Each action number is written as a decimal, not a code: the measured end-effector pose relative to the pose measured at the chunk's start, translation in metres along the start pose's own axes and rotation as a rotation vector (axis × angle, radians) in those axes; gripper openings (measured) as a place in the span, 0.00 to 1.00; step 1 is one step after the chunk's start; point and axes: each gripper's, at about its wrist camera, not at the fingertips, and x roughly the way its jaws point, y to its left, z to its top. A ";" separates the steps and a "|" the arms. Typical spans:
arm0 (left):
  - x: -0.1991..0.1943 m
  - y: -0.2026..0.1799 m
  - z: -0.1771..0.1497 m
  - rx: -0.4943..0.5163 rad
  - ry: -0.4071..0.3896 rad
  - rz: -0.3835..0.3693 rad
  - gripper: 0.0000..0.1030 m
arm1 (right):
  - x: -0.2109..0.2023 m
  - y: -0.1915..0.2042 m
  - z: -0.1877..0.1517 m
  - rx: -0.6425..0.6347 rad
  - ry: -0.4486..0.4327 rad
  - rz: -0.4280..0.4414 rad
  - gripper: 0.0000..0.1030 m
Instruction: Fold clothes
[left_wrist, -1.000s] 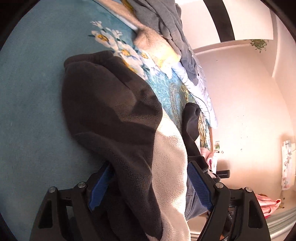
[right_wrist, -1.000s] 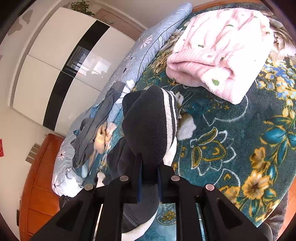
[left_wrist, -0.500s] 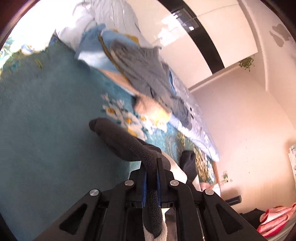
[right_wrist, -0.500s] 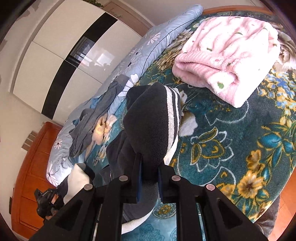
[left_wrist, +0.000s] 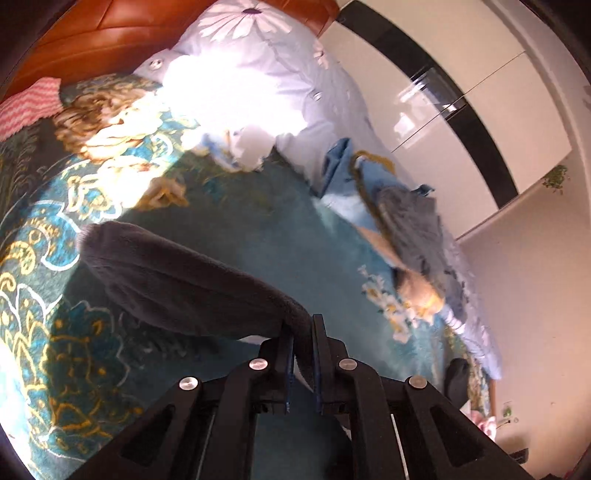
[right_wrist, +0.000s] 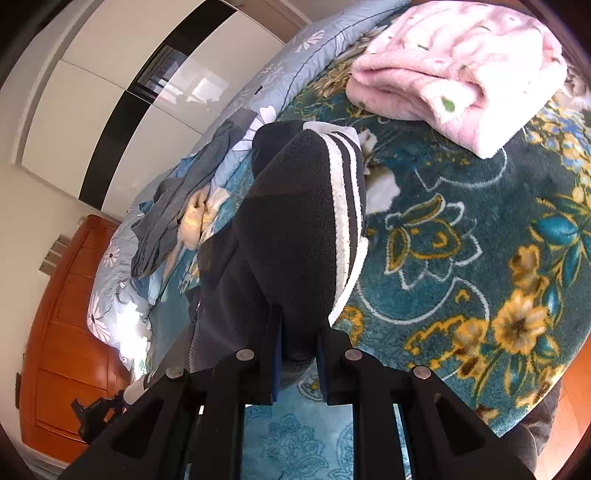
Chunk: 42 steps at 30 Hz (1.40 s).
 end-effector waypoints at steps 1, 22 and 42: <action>0.004 0.007 -0.008 -0.013 0.019 0.012 0.08 | 0.001 -0.003 0.000 0.004 0.008 -0.011 0.17; -0.039 -0.054 0.003 0.175 0.008 -0.227 0.82 | -0.010 0.083 0.042 -0.417 0.028 -0.089 0.47; 0.112 -0.172 -0.062 0.540 0.537 -0.278 0.84 | 0.125 0.084 0.084 -0.548 0.447 -0.052 0.60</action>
